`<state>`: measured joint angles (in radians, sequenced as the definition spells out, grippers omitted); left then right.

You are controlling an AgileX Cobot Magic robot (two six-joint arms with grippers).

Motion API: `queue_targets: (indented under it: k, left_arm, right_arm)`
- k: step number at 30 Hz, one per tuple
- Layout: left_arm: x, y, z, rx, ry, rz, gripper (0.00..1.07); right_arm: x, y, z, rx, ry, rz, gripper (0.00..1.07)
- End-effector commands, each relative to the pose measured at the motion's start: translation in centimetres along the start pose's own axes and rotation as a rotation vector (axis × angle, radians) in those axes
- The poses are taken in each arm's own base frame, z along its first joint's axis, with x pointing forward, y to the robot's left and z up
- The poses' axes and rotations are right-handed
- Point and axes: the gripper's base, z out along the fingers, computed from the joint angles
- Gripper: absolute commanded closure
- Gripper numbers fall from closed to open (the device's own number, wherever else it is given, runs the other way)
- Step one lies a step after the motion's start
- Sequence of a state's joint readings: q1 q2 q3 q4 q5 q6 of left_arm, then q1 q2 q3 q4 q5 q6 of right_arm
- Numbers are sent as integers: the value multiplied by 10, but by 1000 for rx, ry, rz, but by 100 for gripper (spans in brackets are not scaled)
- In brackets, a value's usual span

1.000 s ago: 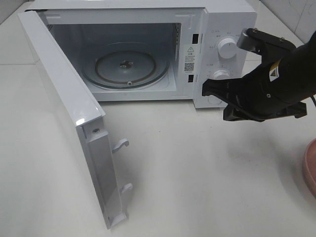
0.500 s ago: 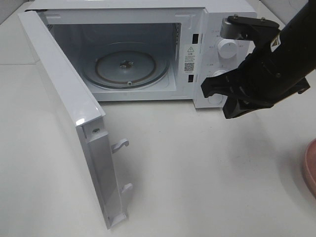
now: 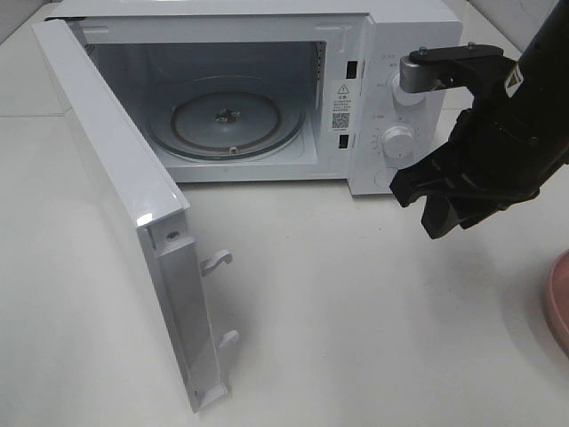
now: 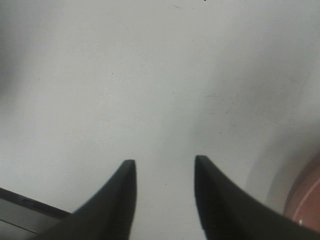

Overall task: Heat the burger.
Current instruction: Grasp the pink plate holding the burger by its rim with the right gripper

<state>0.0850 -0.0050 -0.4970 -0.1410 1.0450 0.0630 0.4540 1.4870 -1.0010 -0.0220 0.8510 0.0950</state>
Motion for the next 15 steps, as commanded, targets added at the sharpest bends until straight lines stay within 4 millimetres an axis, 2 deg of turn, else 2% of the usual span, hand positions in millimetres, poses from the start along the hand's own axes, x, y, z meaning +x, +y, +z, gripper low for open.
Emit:
queue_targets:
  k: [1,2,3,4,5,13,15]
  left_arm:
    - [1,0,-3,5,-29,3,8]
    - [1,0,-3,5,-29,3,8]
    - [1,0,-3,5,-29,3,8]
    - [1,0,-3,5,-29,3,8]
    - [1,0,-3,5,-29,3,8]
    - [1,0,-3,5,-29,3,8]
    - [1,0,-3,5,-29,3,8]
  right_arm:
    - [0,0,-3,7,1,-26,47]
    - [0,0,-3,7,1,-36,37]
    - [0,0,-3,7,6,-57,17]
    - [0,0,-3,7,6,-57,17]
    - [1,-1,-3,13,13,-77,6]
    - [6,-5,-3,53,80,-106,8]
    - [9,-12,-3,62,110,-81,9]
